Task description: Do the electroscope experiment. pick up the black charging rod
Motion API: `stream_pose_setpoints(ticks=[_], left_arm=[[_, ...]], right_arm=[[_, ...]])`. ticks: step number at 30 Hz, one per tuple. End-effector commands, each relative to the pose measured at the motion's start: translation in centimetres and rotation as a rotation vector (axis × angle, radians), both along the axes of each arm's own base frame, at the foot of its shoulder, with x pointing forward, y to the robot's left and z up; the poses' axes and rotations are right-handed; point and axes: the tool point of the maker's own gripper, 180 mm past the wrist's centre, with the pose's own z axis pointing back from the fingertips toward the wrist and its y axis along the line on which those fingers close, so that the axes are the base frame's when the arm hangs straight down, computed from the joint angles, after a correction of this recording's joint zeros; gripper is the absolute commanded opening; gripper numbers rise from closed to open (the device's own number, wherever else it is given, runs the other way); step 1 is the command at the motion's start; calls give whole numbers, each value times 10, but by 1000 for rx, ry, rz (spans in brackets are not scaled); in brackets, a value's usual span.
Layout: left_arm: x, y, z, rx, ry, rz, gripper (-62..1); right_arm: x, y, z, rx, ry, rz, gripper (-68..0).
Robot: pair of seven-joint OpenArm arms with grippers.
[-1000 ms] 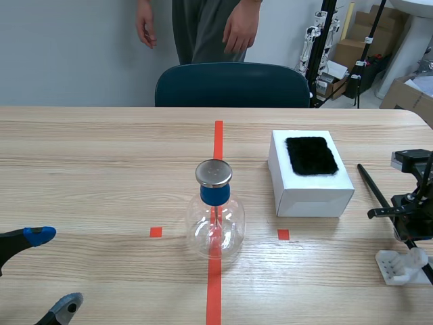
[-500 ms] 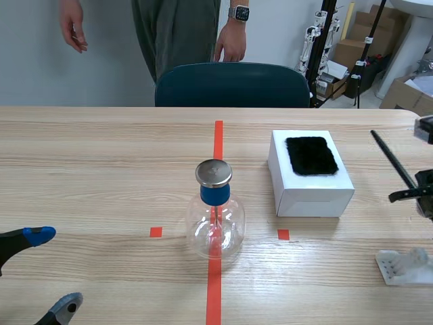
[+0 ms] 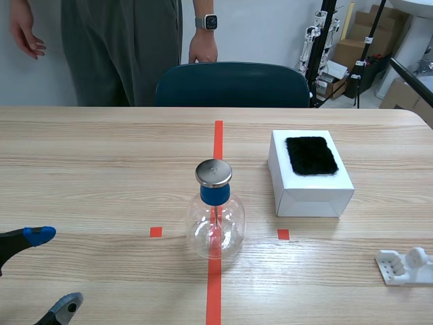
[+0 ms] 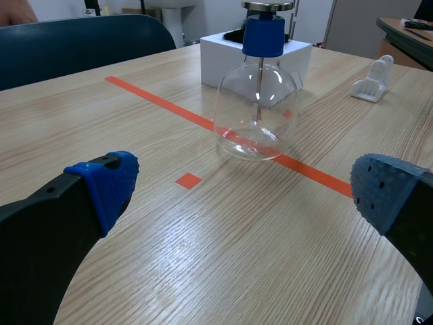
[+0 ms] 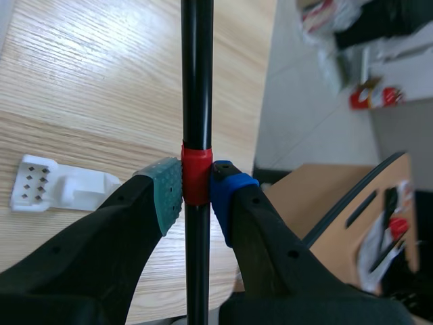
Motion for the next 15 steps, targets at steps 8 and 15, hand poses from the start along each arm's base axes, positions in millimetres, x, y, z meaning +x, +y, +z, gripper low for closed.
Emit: stream_pose_setpoints(ticks=[8,15], left_arm=[[3,-1,8,-21,-24,-1,14],[3,-1,8,-20,-24,-2,14]], right_arm=[[-21,42,36,-202,-208,286,-674],[-53,89,52,-285,-391,521,-674]])
